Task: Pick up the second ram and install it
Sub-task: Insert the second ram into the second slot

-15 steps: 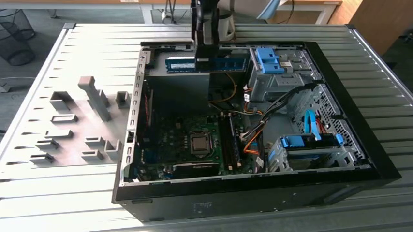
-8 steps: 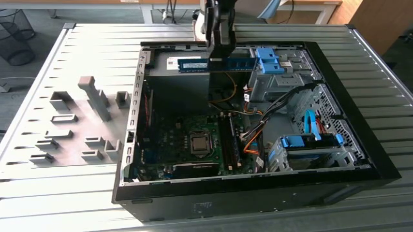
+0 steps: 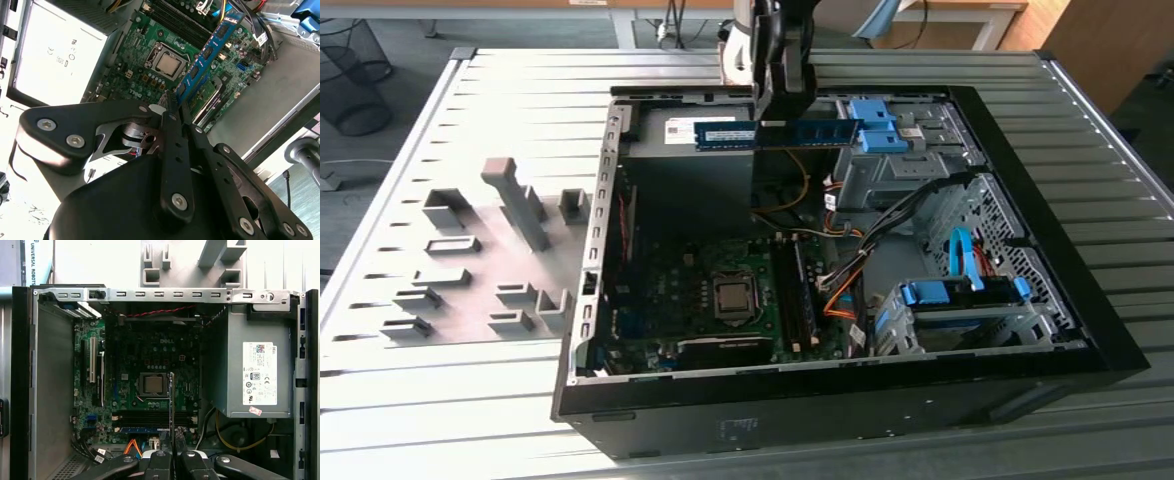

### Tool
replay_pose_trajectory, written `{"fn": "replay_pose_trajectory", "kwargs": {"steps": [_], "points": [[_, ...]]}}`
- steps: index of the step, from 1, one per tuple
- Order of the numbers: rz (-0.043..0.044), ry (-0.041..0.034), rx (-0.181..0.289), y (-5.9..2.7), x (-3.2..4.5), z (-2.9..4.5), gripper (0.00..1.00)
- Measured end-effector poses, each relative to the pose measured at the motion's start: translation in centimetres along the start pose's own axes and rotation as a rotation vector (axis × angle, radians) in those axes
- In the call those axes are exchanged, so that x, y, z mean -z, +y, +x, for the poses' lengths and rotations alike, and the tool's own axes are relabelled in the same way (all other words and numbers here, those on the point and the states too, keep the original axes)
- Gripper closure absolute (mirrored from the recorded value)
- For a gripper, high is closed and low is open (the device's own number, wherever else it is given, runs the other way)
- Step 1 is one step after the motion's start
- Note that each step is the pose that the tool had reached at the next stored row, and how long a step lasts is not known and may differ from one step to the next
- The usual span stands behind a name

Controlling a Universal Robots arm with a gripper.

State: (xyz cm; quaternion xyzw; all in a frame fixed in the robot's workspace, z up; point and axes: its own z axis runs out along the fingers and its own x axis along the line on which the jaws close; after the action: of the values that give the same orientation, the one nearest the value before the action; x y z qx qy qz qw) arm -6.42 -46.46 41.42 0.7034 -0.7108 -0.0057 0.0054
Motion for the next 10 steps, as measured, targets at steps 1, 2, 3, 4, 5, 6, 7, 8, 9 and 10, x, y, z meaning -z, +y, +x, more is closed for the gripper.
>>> {"fn": "replay_pose_trajectory", "kwargs": {"steps": [1, 2, 3, 4, 5, 6, 7, 8, 9, 10], "points": [[0.0, 0.0, 0.0, 0.0, 0.0, 0.0, 0.86], [0.0, 0.0, 0.0, 0.0, 0.0, 0.0, 0.86], [0.0, 0.0, 0.0, 0.0, 0.0, 0.0, 0.86], [0.0, 0.0, 0.0, -0.01, 0.0, 0.0, 0.86], [0.0, 0.0, 0.0, 0.0, 0.0, 0.0, 0.86], [0.0, 0.0, 0.0, -0.01, 0.0, 0.0, 0.86], [0.0, 0.0, 0.0, -0.01, 0.0, 0.0, 0.86], [0.0, 0.0, 0.0, -0.01, 0.0, 0.0, 0.86], [0.0001, -0.0001, 0.0, -0.01, -0.01, 0.0, 0.86], [0.0, -0.0001, -0.001, -0.01, -0.01, 0.0, 0.86]]}}
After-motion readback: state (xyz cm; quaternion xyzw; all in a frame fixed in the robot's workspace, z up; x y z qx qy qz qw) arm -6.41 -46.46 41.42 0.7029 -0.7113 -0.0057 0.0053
